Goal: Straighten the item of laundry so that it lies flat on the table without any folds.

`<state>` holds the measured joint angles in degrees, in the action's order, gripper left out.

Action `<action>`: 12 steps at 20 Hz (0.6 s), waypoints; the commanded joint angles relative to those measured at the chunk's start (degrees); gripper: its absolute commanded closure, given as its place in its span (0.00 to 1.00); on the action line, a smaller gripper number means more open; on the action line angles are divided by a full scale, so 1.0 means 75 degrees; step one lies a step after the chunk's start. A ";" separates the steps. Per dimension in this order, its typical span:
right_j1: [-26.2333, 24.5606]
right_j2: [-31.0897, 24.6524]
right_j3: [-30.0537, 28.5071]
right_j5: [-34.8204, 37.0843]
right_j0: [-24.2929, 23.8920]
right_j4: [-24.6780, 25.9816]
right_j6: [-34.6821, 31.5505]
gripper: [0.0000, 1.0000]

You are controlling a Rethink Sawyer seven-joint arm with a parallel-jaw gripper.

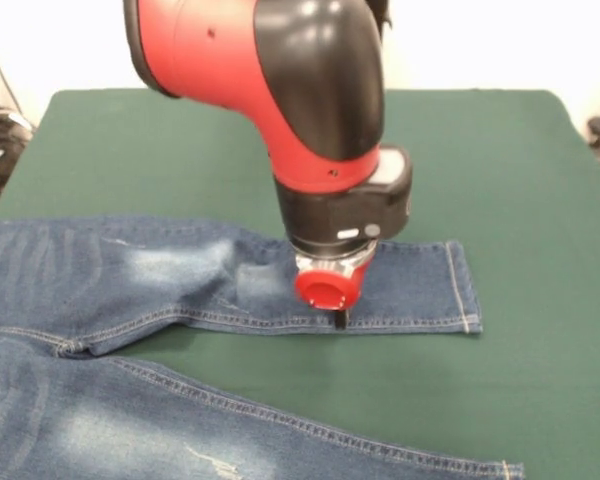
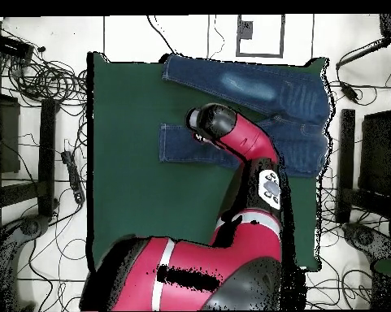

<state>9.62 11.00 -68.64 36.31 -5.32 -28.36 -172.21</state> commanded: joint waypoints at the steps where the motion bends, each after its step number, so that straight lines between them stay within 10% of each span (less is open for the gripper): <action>1: -0.0555 -0.0677 -0.0702 -0.0729 0.0303 -0.0582 -0.1707 1.00; 12: -0.0548 -0.0461 -0.0660 -0.0694 0.0826 -0.1206 -0.2244 1.00</action>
<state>8.78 12.14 -68.74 34.76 -3.86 -33.24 -172.21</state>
